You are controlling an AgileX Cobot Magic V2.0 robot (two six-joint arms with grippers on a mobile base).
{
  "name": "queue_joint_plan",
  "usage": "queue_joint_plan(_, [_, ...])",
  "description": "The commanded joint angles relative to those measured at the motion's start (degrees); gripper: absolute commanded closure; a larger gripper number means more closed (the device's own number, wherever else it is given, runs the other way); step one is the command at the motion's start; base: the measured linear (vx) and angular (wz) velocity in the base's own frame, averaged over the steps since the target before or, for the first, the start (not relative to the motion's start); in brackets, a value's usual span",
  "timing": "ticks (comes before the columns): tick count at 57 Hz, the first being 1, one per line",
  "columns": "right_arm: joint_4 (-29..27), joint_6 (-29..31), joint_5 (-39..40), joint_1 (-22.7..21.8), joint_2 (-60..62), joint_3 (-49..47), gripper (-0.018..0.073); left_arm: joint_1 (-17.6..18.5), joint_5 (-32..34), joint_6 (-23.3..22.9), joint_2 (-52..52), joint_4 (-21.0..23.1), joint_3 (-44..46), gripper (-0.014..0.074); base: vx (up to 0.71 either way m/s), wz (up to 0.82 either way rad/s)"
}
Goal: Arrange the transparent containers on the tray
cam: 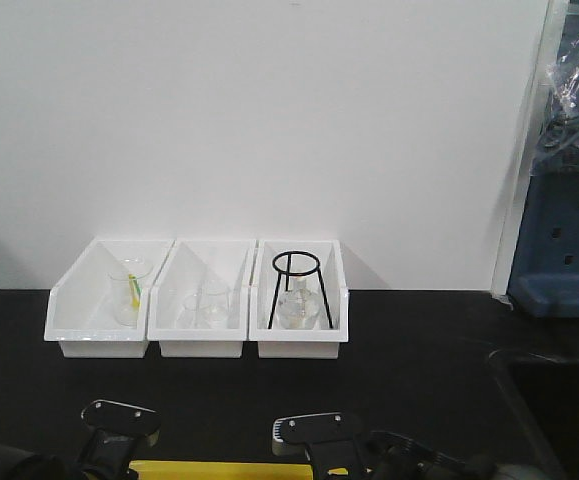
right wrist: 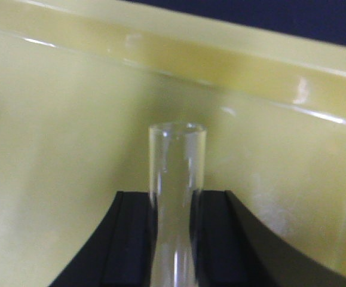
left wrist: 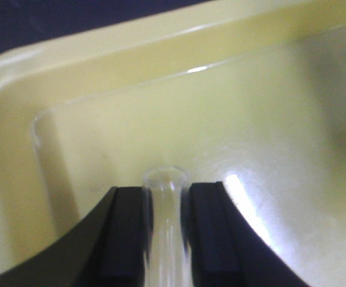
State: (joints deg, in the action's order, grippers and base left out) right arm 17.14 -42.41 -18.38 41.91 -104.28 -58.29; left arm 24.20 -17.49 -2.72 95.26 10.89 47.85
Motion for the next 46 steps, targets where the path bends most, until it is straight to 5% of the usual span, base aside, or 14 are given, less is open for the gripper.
queue_joint_plan(1, [1.0,-1.1,2.8,-0.2,1.5,-1.7,0.0443,0.3,3.7,-0.1,-1.4,0.6,1.8,0.0180,0.00,0.00])
queue_joint_plan(11, [1.0,-2.0,3.1,-0.2,0.7,-1.7,0.0309,0.3,3.8,-0.1,-1.3,0.6,1.8,0.0104,0.00,0.00])
queue_joint_plan(25, [1.0,-2.2,3.0,-0.2,0.6,-1.7,0.0091,0.3,2.2,-0.1,-3.8,0.5,1.8,0.0106,0.00,0.00])
queue_joint_plan(36, [2.0,-1.1,2.5,-0.2,5.4,-1.7,0.0080,0.3,2.5,0.0,-10.5,-2.5,1.8,0.0106,0.00,0.00])
queue_joint_plan(46, [8.3,-0.2,2.2,-0.2,18.0,-1.6,0.0150,0.3,2.4,0.0,-21.0,-6.7,1.8,0.0106,0.00,0.00])
